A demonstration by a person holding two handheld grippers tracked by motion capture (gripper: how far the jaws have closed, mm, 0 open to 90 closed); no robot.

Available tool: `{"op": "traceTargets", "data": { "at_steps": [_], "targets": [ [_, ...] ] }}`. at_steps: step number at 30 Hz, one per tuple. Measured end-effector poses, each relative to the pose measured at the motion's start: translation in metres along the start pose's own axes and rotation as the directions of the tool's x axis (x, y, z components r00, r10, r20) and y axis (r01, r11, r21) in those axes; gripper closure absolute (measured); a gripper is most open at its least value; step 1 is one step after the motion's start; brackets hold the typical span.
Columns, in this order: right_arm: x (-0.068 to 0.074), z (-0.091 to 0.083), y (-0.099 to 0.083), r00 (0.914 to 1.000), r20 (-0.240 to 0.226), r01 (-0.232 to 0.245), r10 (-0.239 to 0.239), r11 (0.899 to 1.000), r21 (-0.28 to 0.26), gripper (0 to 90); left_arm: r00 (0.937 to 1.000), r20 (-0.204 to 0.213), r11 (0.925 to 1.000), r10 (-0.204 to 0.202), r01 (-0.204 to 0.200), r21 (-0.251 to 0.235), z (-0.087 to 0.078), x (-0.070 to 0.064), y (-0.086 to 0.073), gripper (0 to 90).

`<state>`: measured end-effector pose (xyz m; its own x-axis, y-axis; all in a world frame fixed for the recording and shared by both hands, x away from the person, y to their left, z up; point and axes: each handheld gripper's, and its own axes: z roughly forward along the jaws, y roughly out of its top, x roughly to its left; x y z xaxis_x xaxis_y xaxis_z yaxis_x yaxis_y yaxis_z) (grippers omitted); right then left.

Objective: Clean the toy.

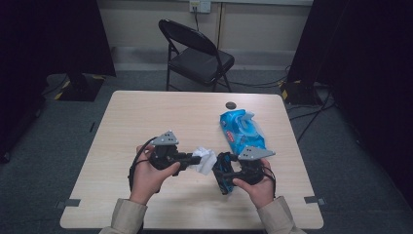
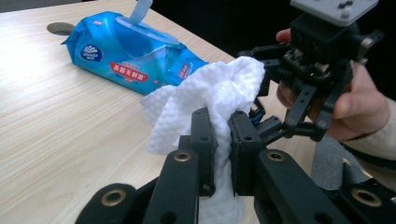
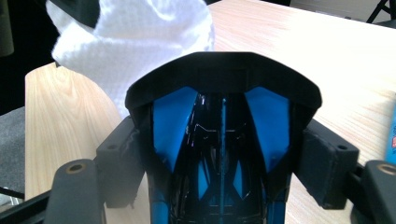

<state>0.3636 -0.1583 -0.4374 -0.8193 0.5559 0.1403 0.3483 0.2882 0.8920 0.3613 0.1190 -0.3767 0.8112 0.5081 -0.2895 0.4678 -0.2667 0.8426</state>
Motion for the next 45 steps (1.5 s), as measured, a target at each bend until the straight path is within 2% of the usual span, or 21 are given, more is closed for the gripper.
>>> {"op": "traceTargets", "data": {
  "at_steps": [5, 12, 17, 24, 31, 37, 45],
  "targets": [
    [-0.001, 0.0, -0.001, 1.0, 0.0, 0.0, 0.0, 1.0, 0.0, 25.8, 1.0, 0.009, 0.9999, 0.003, -0.003, -0.015, 0.002, -0.002, 0.008, 82.5],
    [0.006, 0.002, 0.003, 0.9997, -0.019, 0.017, -0.017, 1.0, -0.005, 25.8, 0.9998, 0.016, 0.9999, 0.009, -0.008, -0.015, 0.015, -0.006, 0.019, 82.4],
    [0.009, 0.0, 0.005, 0.9992, -0.032, 0.024, -0.025, 1.0, -0.019, 25.8, 0.9996, 0.023, 0.9999, -0.014, 0.014, -0.002, 0.032, -0.004, 0.018, 82.3],
    [0.009, 0.0, 0.004, 0.9991, -0.035, 0.025, -0.025, 1.0, -0.011, 25.8, 0.9992, 0.027, 0.9996, -0.03, 0.03, -0.002, 0.044, -0.003, 0.014, 82.2],
    [0.004, -0.003, 0.004, 0.9998, -0.015, 0.015, -0.015, 1.0, -0.018, 25.8, 0.999, 0.041, 0.9998, -0.019, 0.019, 0.007, 0.039, -0.006, 0.012, 82.2],
    [-0.002, -0.006, 0.002, 1.0, 0.006, -0.003, 0.004, 1.0, -0.018, 25.8, 0.9987, 0.051, 0.9998, -0.007, 0.006, 0.018, 0.034, -0.009, 0.002, 82.2],
    [-0.004, -0.004, 0.0, 0.9999, 0.011, -0.009, 0.009, 1.0, -0.01, 25.8, 0.9988, 0.038, 0.9995, -0.03, 0.03, -0.003, 0.02, -0.001, -0.009, 82.2]
  ]
}}
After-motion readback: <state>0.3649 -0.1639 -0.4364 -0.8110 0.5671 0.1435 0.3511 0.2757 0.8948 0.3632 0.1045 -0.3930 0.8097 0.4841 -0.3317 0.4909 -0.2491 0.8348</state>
